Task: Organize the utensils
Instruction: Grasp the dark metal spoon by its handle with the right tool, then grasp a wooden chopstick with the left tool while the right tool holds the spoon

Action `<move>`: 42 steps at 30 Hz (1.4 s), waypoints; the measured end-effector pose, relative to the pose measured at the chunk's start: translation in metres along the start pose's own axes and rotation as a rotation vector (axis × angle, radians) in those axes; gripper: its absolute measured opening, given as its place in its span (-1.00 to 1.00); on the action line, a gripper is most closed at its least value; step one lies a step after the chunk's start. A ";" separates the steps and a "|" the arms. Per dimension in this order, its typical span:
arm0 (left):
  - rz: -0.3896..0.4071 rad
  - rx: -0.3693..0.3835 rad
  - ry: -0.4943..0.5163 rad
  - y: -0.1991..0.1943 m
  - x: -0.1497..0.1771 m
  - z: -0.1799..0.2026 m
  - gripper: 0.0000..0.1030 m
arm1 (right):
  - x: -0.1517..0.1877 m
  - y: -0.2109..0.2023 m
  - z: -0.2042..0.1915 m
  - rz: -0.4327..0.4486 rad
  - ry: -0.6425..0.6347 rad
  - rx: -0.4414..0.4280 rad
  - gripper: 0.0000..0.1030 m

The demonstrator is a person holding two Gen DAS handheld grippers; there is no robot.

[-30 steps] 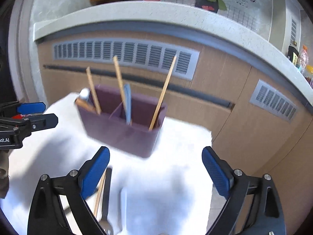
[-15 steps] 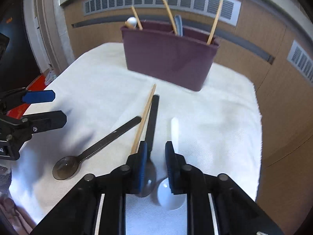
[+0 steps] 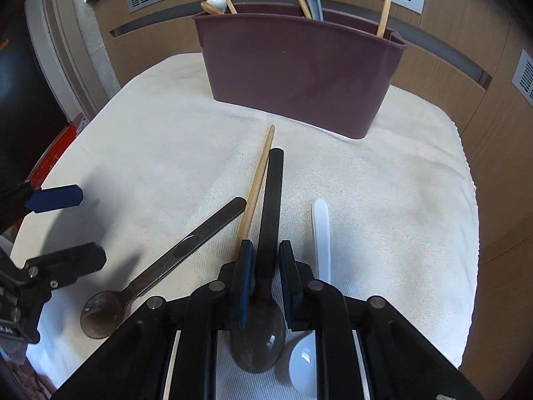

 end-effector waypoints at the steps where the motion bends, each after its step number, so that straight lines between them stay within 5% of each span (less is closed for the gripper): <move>1: -0.002 -0.001 -0.001 0.001 0.000 0.000 0.55 | -0.002 0.002 0.000 -0.002 -0.002 0.003 -0.70; 14: -0.028 0.012 0.012 0.005 0.003 0.010 0.54 | 0.001 -0.041 0.019 0.074 0.025 0.031 -0.78; 23: -0.058 0.110 0.037 0.011 -0.008 0.046 0.54 | 0.026 -0.063 0.059 0.100 0.123 0.081 -0.78; 25: -0.062 0.152 0.031 0.012 -0.014 0.055 0.49 | 0.034 -0.060 0.062 0.093 0.138 0.078 -0.78; 30: -0.098 0.167 0.055 0.035 -0.040 0.067 -0.06 | 0.048 -0.052 0.070 0.082 0.181 0.061 -0.77; 36: -0.175 0.098 0.085 0.076 -0.067 0.074 -0.22 | 0.056 -0.049 0.070 0.085 0.187 0.053 -0.77; 42: -0.183 0.033 0.227 0.084 -0.063 0.086 -0.28 | 0.058 -0.047 0.073 0.089 0.196 0.040 -0.77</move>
Point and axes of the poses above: each gripper's, at about its wrist camera, not at the fingertips, and y roughly the way its jaws point, z to its right, x to its underside, the point moved 9 cm from there along y, roughly the way its jaws point
